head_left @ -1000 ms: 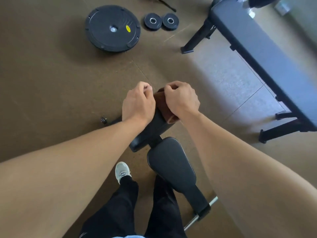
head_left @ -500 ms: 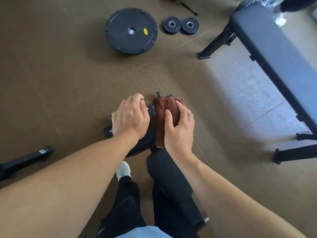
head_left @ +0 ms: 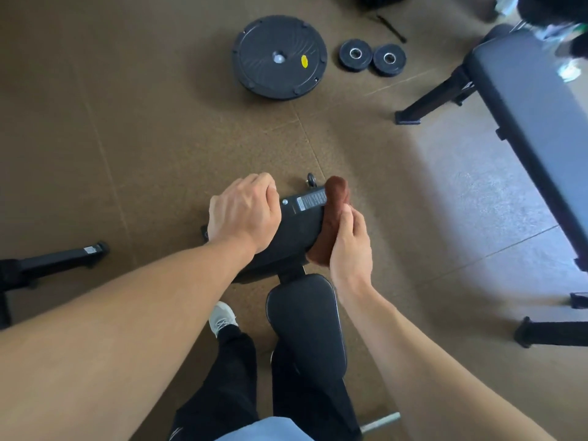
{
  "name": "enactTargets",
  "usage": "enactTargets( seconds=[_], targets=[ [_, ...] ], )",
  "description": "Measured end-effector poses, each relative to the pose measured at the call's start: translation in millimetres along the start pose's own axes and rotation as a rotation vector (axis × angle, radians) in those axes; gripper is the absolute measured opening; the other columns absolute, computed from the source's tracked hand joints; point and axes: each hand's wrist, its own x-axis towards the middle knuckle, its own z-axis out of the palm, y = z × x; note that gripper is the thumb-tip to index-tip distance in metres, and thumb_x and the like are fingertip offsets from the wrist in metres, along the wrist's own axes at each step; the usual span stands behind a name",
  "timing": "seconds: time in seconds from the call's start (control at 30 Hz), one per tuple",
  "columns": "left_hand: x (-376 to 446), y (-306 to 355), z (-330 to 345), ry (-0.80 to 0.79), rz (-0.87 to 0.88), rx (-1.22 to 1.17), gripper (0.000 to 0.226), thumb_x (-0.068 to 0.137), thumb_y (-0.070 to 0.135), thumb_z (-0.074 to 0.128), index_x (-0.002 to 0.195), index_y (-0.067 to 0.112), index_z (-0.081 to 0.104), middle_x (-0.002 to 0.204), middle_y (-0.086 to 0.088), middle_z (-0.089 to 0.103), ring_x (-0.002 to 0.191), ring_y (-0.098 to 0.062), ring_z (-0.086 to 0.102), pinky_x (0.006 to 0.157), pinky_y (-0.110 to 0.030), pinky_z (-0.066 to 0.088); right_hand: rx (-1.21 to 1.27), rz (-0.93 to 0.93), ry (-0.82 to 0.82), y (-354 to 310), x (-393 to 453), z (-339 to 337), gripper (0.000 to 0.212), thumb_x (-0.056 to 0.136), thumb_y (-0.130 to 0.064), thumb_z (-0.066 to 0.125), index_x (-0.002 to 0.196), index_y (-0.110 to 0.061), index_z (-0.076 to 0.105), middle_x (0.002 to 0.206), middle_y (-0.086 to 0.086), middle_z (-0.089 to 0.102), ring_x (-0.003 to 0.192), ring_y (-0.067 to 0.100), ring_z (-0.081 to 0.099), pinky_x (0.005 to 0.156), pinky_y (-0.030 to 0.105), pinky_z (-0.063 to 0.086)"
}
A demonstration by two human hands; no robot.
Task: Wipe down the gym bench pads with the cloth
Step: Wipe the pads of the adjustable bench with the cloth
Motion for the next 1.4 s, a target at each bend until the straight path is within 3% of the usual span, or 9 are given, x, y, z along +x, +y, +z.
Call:
enactTargets(
  seconds=[0.23,0.37,0.57,0.73,0.83,0.93,1.13,1.27,1.4],
  targets=[
    [-0.5,-1.8,1.7,0.024,-0.002,0.005,0.029,0.104,0.027,0.034,0.091,0.022,0.059,0.086,0.008,0.061,0.077,-0.017,0.051,0.069,-0.034,0.032,-0.346,-0.394,0.052,7.1,-8.2,3.7,0.062,0.088,-0.071,0.045,0.143,-0.041,0.051,0.141,-0.021,0.053,0.130,0.006,0.051,0.112,0.044,0.042],
    [-1.1,-1.8,-0.1,0.021,0.023,0.008,0.026,0.105,0.027,0.034,0.096,0.023,0.058,0.079,0.011,0.056,0.071,-0.016,0.048,0.068,-0.034,0.031,-0.372,-0.586,0.020,12.1,4.6,3.7,0.046,0.094,-0.056,0.051,0.134,-0.036,0.063,0.142,-0.020,0.057,0.132,0.007,0.053,0.111,0.043,0.043],
    [-0.3,-2.5,-0.7,0.006,0.017,-0.007,0.026,0.106,0.028,0.030,0.089,0.026,0.049,0.075,0.012,0.052,0.068,-0.018,0.045,0.067,-0.034,0.029,-0.115,-0.440,-0.039,0.0,23.9,-1.2,0.024,0.101,-0.040,0.047,0.085,-0.034,0.063,0.078,-0.024,0.066,0.080,-0.002,0.059,0.077,0.025,0.044],
    [-0.1,-2.8,0.2,0.033,0.033,-0.025,0.026,0.106,0.029,0.027,0.086,0.027,0.042,0.075,0.010,0.051,0.068,-0.020,0.044,0.068,-0.035,0.029,0.167,0.132,-0.137,-3.7,43.4,-4.2,0.036,0.086,-0.062,0.073,0.095,-0.028,0.080,0.091,-0.012,0.080,0.093,0.013,0.076,0.093,0.038,0.058],
    [-0.5,-3.6,1.6,0.055,0.063,-0.025,0.027,0.107,0.031,0.025,0.086,0.027,0.041,0.072,0.009,0.050,0.066,-0.021,0.046,0.066,-0.036,0.031,0.250,0.202,-0.106,-5.0,33.9,-2.4,0.032,0.085,-0.059,0.077,0.094,-0.029,0.079,0.088,-0.010,0.080,0.093,0.016,0.076,0.080,0.035,0.059],
    [0.0,-3.8,3.6,0.093,0.084,-0.032,0.034,0.109,0.035,0.025,0.081,0.023,0.041,0.065,0.008,0.043,0.063,-0.024,0.047,0.064,-0.036,0.033,0.136,-0.050,-0.042,4.7,14.7,0.0,0.033,0.099,-0.061,0.053,0.114,-0.037,0.071,0.101,-0.005,0.075,0.095,0.024,0.073,0.062,0.035,0.059],
    [3.8,-20.5,3.7,0.285,-0.267,-0.615,0.049,0.103,0.046,0.026,0.082,0.017,0.060,0.076,0.000,0.069,0.078,-0.024,0.066,0.078,-0.045,0.054,-0.355,-0.497,0.226,16.2,-12.4,15.4,0.043,0.105,-0.055,0.035,0.137,-0.037,0.056,0.139,-0.015,0.060,0.127,0.013,0.056,0.110,0.050,0.044],
    [2.6,-47.2,10.9,0.424,-0.517,-1.079,0.048,0.095,0.052,0.027,0.077,0.020,0.059,0.077,-0.001,0.069,0.081,-0.023,0.068,0.076,-0.051,0.058,-0.743,-1.125,0.181,25.1,-29.0,37.3,0.038,0.108,-0.040,0.045,0.135,-0.024,0.065,0.146,-0.011,0.058,0.143,0.016,0.048,0.120,0.050,0.030],
    [-78.1,-136.3,74.6,0.299,-0.548,-0.886,0.031,0.107,0.030,0.029,0.097,0.018,0.056,0.095,0.000,0.063,0.096,-0.025,0.059,0.089,-0.044,0.047,-0.906,-1.435,0.176,39.2,-42.2,70.0,0.041,0.109,-0.038,0.041,0.128,-0.018,0.070,0.141,-0.004,0.064,0.135,0.019,0.056,0.114,0.050,0.034]
  ],
)
